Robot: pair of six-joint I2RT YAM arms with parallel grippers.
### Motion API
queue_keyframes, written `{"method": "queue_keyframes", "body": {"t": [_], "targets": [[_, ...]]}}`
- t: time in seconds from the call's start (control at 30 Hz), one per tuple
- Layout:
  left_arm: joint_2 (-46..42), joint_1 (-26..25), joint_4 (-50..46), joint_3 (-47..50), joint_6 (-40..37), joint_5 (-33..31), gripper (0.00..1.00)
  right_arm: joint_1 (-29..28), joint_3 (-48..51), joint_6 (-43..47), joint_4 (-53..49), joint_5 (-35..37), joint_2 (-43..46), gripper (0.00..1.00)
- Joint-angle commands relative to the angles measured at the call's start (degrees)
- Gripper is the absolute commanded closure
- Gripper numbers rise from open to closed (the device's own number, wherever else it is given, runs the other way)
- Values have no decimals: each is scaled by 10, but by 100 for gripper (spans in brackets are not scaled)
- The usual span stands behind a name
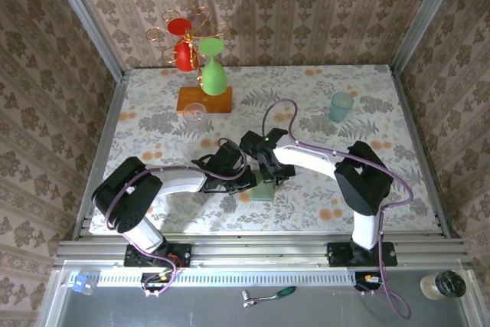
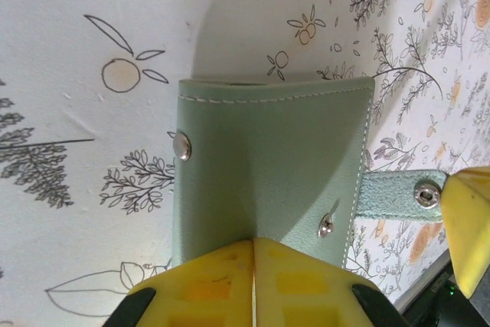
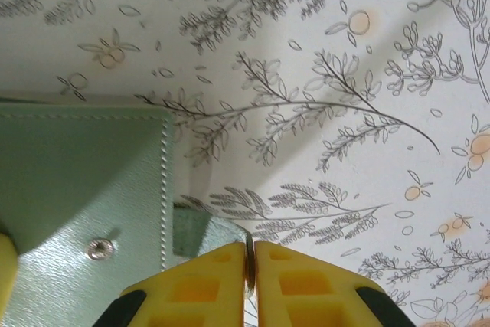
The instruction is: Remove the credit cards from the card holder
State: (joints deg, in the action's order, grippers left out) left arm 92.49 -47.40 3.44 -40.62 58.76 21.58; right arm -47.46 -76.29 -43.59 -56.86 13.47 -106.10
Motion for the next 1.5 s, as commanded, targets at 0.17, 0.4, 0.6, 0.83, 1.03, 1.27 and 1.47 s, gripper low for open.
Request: {"method": "queue_keyframes", "body": {"t": [0.17,0.4,0.6,0.83,1.03,1.27,1.47], "targets": [[-38,-2,-58,-31,-13,-29,84,22,78,5,70,-50,81,79],[-50,6,-39,-31,-10,-30,81,69,154,11,156,-140,117,76],[-51,14,-12,-27,-8,-19,80,91,203,7,230,-201,130,77],[-65,34,25,-12,-1,-6,76,96,225,-1,292,-246,123,78],[-64,39,34,-11,0,-1,76,99,237,-12,316,-256,115,79],[-62,40,32,-14,-1,-2,75,101,248,-21,327,-262,126,76],[-66,40,7,-13,-11,-10,75,106,268,-32,342,-267,153,76]]}}
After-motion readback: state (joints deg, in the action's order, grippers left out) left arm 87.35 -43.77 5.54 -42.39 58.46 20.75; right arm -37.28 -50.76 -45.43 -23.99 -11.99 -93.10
